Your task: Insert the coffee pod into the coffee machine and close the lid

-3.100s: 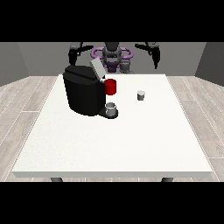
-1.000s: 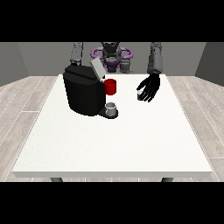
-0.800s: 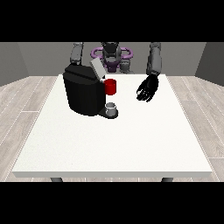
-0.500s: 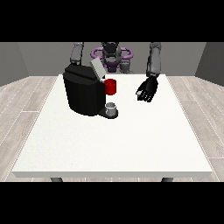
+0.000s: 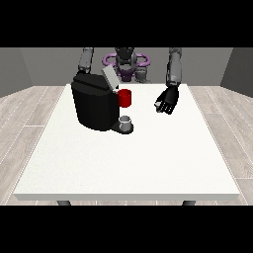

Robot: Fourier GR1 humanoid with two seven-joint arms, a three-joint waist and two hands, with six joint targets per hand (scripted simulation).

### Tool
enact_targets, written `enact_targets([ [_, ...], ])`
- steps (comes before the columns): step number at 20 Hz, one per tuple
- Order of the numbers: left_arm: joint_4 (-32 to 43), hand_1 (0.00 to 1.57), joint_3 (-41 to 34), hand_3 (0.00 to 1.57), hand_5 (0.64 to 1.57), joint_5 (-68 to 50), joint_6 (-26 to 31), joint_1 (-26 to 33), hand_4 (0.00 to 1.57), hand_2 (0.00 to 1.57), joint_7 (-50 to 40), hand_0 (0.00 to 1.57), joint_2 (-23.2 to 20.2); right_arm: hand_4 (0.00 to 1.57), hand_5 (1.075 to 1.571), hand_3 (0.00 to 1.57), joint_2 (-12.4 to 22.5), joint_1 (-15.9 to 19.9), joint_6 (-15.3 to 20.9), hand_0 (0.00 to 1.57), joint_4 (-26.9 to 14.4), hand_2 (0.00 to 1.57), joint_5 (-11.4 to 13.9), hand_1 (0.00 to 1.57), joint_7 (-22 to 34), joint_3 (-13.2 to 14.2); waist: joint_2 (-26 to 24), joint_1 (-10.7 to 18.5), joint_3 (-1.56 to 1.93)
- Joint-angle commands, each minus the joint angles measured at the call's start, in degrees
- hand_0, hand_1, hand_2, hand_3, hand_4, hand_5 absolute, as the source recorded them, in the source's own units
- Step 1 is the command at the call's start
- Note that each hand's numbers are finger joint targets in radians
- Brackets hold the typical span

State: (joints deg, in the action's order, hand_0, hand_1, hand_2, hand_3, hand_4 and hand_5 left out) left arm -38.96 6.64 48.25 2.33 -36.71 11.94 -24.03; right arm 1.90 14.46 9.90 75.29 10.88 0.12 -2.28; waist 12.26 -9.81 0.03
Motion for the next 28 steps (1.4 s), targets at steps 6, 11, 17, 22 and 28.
enact_targets([
  [6, -1.49, 1.43, -2.33, 1.35, 1.571, -3.19, 3.71, -4.70, 0.49, 1.42, 3.31, 1.43, 5.14, 0.00, 1.571, 0.00, 1.13, 2.21, 1.81, 0.00, -4.58, 0.00, 0.90, 0.00, 0.70, 2.85, -2.61, 2.97, -0.02],
  [11, -1.76, 1.41, -4.44, 1.31, 1.571, -4.62, 10.24, -7.28, 0.51, 1.40, 1.28, 1.41, 3.47, 0.00, 1.571, 0.00, 2.10, -0.32, -0.84, 0.00, -7.71, 0.00, -0.46, 0.00, -3.76, 3.43, -5.37, 3.13, 0.00],
  [17, -2.97, 1.42, -3.48, 1.33, 1.571, -4.58, 16.35, -10.41, 0.53, 1.40, -1.87, 1.42, 5.67, 0.00, 1.571, 0.00, -1.18, -2.00, 1.36, 0.00, -6.21, 0.00, 0.95, 0.00, 0.04, 0.59, -10.83, 1.45, -0.02],
  [22, -5.07, 1.42, -4.60, 1.33, 1.571, -4.02, 16.53, -12.71, 0.53, 1.40, -3.19, 1.42, 6.16, 0.00, 1.571, 0.00, -0.64, 0.75, -0.16, 0.00, -6.31, 0.00, -2.11, 0.00, -2.79, 3.20, -8.08, 1.82, -0.01],
  [28, -6.43, 1.38, -7.80, 1.38, 1.571, -6.56, 19.73, -17.20, 0.52, 1.40, -5.37, 1.38, 6.13, 0.00, 1.571, 0.00, 2.13, -0.13, -0.82, 0.00, -6.85, 0.00, -2.69, 0.00, -5.88, 5.47, -7.94, 0.41, -0.01],
])
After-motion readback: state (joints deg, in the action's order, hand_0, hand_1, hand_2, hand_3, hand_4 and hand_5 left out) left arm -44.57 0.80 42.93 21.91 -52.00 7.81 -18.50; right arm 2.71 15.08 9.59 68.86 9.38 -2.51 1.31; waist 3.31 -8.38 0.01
